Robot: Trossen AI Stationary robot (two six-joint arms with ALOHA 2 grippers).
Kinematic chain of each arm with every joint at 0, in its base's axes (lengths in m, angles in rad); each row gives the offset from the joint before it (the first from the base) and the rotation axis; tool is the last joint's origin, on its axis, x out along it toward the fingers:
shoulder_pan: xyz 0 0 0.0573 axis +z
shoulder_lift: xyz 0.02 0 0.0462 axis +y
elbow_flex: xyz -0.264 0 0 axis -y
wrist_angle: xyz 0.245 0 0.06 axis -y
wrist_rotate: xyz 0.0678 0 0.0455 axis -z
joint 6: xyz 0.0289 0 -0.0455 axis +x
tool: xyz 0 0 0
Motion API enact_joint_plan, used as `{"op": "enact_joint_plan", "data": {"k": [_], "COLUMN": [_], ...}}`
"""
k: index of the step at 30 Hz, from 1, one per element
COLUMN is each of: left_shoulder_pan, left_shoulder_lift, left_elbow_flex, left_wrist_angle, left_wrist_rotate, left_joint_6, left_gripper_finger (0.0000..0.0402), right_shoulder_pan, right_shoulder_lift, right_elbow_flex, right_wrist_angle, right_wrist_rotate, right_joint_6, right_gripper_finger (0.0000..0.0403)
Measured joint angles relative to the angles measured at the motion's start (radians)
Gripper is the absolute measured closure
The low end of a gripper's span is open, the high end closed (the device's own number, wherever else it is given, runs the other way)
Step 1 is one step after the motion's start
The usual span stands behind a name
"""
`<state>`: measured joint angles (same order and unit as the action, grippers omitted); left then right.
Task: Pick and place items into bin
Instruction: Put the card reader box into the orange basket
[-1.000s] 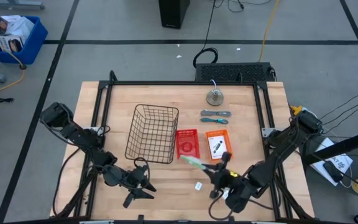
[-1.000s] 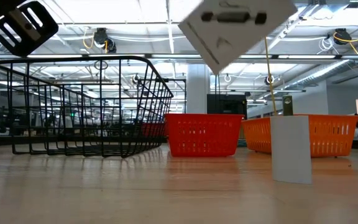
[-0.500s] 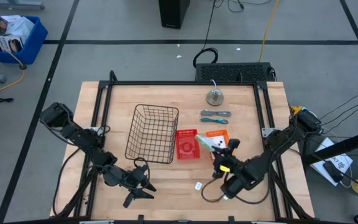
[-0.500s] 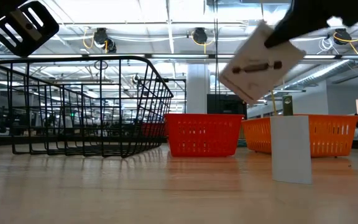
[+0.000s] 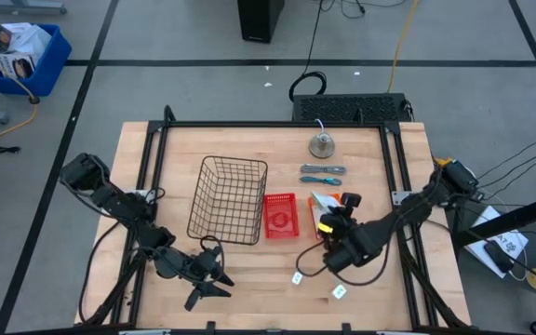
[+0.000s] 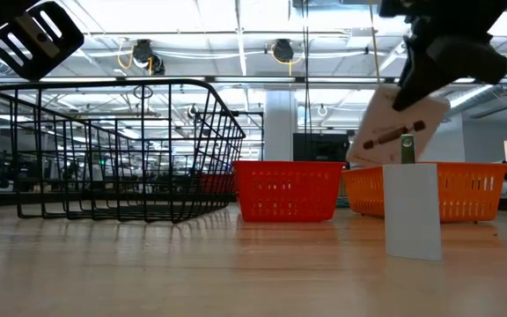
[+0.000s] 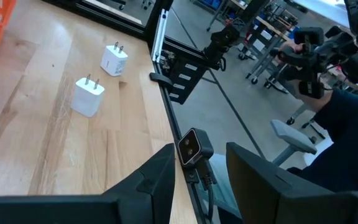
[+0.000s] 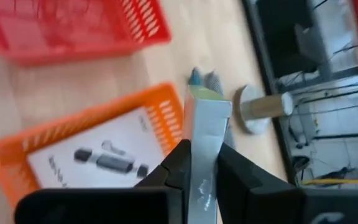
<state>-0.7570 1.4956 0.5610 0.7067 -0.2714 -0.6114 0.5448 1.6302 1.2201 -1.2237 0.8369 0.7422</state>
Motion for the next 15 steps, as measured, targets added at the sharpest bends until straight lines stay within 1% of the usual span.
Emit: {"op": "enact_joint_plan", "data": {"k": [3, 5, 10, 15], "left_shoulder_pan": [0.000, 0.000, 0.000, 0.000], "left_shoulder_lift": [0.000, 0.000, 0.000, 0.000], "left_elbow_flex": [0.000, 0.000, 0.000, 0.000], "left_wrist_angle": [0.000, 0.000, 0.000, 0.000], "left_wrist_rotate": [0.000, 0.000, 0.000, 0.000], "left_joint_6": [-0.011, -0.012, -0.012, -0.012], "left_gripper_finger": [0.0254, 0.0254, 0.0254, 0.0254], "right_shoulder_pan": [-0.024, -0.036, -0.044, -0.044], "right_shoulder_lift": [0.000, 0.000, 0.000, 0.000], "right_elbow_flex": [-0.010, -0.028, -0.091, -0.108], "right_wrist_angle": [0.001, 0.013, 0.109, 0.150], "right_wrist_rotate": [-0.097, -0.142, -0.155, -0.190], "right_joint_6": [-0.002, 0.005, -0.029, -0.042], "right_gripper_finger": [0.0360, 0.0359, 0.0350, 0.0319]}}
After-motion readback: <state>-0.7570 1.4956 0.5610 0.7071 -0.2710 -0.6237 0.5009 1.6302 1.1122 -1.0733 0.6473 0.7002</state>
